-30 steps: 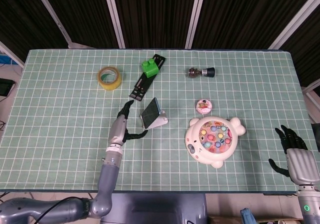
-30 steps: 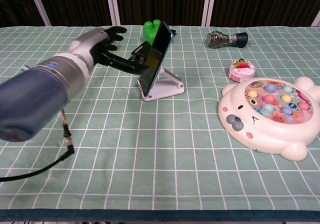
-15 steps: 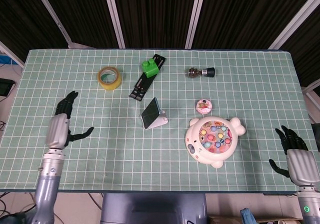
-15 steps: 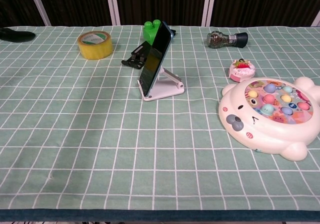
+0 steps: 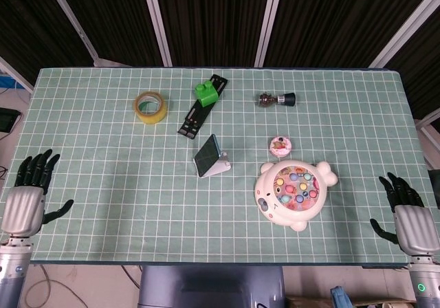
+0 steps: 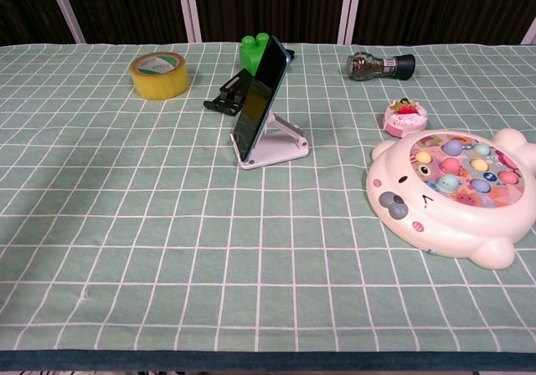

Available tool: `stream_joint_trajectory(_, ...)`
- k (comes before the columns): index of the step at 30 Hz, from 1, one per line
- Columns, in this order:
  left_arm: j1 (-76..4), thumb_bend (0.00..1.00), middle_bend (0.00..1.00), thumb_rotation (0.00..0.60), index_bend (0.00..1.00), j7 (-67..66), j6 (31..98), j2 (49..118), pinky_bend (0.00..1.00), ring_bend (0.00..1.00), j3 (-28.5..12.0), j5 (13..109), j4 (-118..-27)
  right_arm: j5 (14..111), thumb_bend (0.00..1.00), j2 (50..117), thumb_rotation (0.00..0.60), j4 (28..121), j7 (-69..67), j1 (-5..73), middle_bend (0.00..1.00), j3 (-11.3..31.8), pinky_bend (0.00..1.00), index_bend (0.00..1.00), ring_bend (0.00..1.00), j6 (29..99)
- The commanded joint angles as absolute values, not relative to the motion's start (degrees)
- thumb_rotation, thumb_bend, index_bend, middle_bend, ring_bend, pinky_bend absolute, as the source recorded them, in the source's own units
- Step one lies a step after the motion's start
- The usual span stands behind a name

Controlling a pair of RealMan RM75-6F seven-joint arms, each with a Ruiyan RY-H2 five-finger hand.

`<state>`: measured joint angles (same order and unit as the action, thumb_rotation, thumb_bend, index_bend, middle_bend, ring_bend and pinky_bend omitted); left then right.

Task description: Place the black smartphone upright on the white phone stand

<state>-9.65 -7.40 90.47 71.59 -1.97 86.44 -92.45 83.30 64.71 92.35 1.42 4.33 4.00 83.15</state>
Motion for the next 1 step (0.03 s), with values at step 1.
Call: stream_joint_trajectory(1, -7.74, 0.13, 0.0, 0.6, 0.0, -7.98, 91.06, 71.62, 0.0, 0.0, -0.36, 86.72, -89.83, 83.34, 0.34, 64.73, 0.6, 92.39, 1.55, 4.31, 0.0, 4.0, 0.15, 0.09, 0.0, 83.21)
